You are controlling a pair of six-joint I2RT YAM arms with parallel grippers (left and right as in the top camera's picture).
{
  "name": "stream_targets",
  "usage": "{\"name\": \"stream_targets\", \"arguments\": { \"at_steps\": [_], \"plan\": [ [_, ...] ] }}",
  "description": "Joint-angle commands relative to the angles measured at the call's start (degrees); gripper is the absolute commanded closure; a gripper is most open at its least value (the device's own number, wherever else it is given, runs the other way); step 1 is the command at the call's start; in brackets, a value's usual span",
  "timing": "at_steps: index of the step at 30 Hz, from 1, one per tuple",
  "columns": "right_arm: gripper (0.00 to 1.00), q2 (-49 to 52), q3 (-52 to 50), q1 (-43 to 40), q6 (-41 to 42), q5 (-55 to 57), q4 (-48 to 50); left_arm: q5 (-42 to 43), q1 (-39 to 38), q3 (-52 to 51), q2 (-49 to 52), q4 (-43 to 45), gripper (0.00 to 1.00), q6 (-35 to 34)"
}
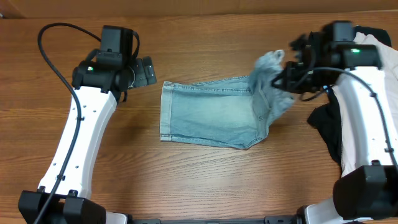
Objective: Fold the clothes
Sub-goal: 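Grasp the shorts' right end with the right gripper and fold it left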
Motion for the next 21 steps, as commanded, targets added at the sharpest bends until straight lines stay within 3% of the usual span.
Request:
{"name": "stream_targets", "arguments": {
  "at_steps": [1, 10, 18, 20, 21],
  "plan": [
    [0.96, -1.2, 1.4, 7.8, 2.3, -1.1, 2.4, -0.4, 2.6, 0.2, 0.5, 0.7, 0.0, 0.8],
    [0.96, 3.5, 1.1, 25.7, 16.4, 9.0, 14.6, -0.1, 5.7, 0.2, 0.6, 0.7, 0.0, 0.8],
    [0.95, 12.7, 1.1, 33.2, 22.8, 12.5, 24.3, 0.8, 5.7, 0.2, 0.6, 0.6, 0.0, 0.8],
    [0.66, 14.7, 1.1, 34.4, 23.1, 12.1, 26.5, 0.8, 5.7, 0.2, 0.6, 0.6, 0.0, 0.8],
    [0.6, 15.6, 1.1, 35.0, 23.1, 11.6, 27.5, 0.8, 5.7, 0.2, 0.6, 0.6, 0.0, 0.8]
  ]
}}
